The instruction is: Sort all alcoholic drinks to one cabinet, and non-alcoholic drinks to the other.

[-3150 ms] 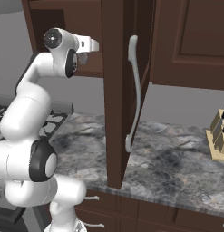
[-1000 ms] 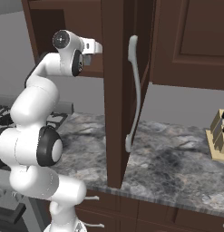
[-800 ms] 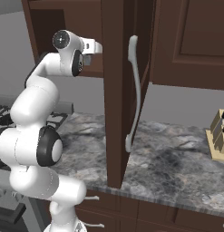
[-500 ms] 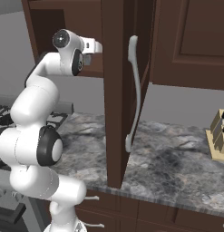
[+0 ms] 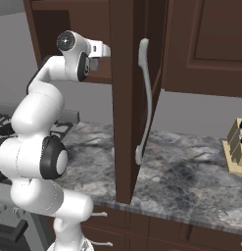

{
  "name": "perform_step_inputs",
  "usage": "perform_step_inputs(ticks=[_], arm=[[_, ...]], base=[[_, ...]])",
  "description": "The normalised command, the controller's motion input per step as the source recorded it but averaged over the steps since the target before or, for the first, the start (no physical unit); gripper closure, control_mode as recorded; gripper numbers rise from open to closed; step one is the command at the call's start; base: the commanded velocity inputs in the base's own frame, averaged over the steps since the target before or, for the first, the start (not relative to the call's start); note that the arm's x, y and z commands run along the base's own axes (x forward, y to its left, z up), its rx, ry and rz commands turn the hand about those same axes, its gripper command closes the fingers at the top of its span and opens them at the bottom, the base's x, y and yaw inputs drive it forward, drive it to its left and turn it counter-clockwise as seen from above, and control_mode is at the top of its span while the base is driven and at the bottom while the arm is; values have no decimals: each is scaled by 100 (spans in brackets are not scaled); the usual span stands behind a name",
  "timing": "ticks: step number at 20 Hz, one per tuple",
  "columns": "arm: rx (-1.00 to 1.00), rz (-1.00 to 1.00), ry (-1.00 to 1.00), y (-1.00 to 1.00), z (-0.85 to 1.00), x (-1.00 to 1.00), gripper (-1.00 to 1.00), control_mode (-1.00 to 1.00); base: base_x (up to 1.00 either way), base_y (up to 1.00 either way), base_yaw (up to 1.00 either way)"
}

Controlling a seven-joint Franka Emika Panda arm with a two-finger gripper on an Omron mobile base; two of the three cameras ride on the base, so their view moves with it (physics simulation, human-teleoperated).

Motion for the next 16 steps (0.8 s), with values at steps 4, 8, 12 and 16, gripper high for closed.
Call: perform_step_inputs(ticks=[4, 8, 12, 16], arm=[[0, 0, 0, 0, -1, 0, -100, -100], [0, 0, 0, 0, 0, 0, -100, -100], [0, 0, -1, 0, 0, 0, -100, -100], [0, 0, 0, 0, 0, 0, -100, -100]], base=[[0, 0, 0], [0, 0, 0], [0, 0, 0], [0, 0, 0]])
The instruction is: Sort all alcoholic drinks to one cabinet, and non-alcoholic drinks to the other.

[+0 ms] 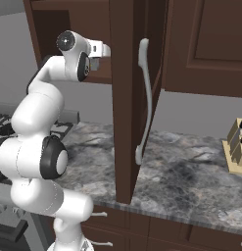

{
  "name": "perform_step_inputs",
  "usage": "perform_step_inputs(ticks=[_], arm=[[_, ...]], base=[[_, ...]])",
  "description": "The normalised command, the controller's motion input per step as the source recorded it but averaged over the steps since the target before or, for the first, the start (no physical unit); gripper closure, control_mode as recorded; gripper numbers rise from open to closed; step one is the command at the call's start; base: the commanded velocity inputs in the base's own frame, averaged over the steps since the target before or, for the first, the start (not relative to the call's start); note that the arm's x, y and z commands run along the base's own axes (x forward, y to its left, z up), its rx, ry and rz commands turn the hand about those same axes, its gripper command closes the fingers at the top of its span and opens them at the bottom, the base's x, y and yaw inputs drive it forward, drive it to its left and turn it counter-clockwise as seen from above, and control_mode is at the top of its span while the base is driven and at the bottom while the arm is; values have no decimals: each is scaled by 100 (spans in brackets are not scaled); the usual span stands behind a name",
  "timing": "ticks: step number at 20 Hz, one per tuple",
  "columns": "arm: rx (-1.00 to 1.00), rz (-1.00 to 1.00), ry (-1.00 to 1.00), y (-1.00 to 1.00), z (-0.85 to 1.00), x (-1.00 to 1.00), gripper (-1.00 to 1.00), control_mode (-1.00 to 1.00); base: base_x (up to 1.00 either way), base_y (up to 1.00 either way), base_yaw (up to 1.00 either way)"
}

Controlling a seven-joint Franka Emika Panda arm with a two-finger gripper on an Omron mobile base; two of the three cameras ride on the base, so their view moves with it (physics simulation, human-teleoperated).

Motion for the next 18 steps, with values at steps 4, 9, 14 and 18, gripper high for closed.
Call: perform_step_inputs(ticks=[4, 9, 14, 18], arm=[[0, 0, 0, 0, 0, -27, -100, -100], [0, 0, 0, 0, 0, -52, -100, -100], [0, 0, -1, 0, 0, -57, -100, -100], [0, 0, -2, 0, 0, -64, -100, -100]], base=[[0, 0, 0], [0, 0, 0], [0, 0, 0], [0, 0, 0]])
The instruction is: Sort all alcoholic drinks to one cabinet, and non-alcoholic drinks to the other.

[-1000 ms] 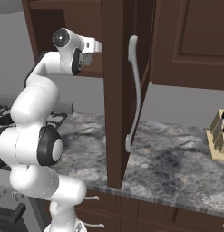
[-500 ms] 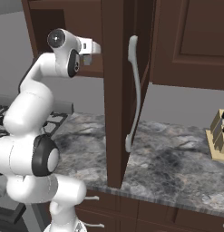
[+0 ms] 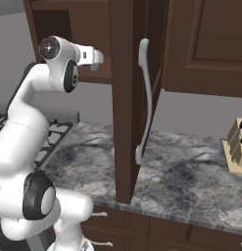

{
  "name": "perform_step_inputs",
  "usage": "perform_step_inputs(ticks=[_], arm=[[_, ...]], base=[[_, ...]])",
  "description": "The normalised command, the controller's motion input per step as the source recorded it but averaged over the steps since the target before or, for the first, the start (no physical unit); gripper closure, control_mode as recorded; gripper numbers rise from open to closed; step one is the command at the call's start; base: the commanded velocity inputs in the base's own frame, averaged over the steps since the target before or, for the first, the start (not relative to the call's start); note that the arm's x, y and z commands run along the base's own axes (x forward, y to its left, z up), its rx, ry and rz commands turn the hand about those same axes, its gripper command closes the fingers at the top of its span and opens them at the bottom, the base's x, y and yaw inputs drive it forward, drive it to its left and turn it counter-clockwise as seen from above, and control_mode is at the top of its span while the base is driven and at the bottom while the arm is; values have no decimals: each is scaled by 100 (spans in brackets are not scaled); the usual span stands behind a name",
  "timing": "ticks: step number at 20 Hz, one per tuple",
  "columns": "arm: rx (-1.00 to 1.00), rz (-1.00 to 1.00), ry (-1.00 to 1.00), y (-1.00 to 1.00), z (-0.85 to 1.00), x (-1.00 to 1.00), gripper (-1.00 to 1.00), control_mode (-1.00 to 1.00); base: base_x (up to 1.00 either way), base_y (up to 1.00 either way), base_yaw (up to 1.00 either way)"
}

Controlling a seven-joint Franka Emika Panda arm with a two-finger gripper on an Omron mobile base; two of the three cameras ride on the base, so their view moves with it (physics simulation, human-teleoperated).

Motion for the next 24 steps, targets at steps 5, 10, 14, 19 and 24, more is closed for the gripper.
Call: perform_step_inputs(ticks=[5, 10, 14, 19, 24], arm=[[0, 0, -2, 0, 0, -66, -100, -100], [0, 0, -4, 0, 6, -70, -100, -100], [0, 0, -5, 0, 10, -71, -100, -100], [0, 0, -3, 0, 10, -71, -100, -100], [0, 0, -1, 0, 10, -72, -100, -100]], base=[[0, 0, 0], [0, 0, 0], [0, 0, 0], [0, 0, 0], [0, 0, 0]])
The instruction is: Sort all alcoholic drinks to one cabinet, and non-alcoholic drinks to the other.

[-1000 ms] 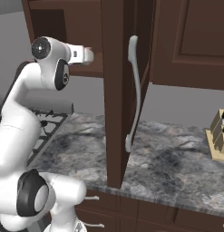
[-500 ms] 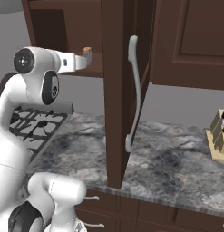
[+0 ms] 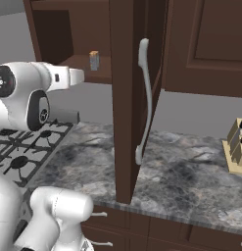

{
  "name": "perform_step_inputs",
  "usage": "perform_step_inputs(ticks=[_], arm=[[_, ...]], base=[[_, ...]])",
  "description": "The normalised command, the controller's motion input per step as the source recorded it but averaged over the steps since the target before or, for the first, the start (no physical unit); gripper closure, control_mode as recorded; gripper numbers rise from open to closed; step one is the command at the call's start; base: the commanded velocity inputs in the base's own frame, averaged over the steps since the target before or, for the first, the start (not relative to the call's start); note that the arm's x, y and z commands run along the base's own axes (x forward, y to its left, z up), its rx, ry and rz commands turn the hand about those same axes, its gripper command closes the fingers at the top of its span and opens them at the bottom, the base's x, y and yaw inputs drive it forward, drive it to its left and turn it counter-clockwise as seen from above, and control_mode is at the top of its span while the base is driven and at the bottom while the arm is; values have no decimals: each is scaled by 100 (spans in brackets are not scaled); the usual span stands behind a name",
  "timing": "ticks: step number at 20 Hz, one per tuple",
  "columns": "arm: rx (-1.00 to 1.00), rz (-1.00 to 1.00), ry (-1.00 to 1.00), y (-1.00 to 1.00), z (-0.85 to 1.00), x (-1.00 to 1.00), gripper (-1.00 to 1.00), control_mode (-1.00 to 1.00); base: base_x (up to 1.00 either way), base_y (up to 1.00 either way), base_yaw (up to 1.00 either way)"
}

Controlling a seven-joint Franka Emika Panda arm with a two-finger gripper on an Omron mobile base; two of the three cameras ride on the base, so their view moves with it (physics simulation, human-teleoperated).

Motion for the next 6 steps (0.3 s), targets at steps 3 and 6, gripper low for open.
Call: perform_step_inputs(ticks=[3, 6], arm=[[0, 0, -2, 0, 11, -69, -100, -100], [0, 0, -2, 0, 14, -59, -100, -100]], base=[[0, 0, 0], [0, 0, 0]])
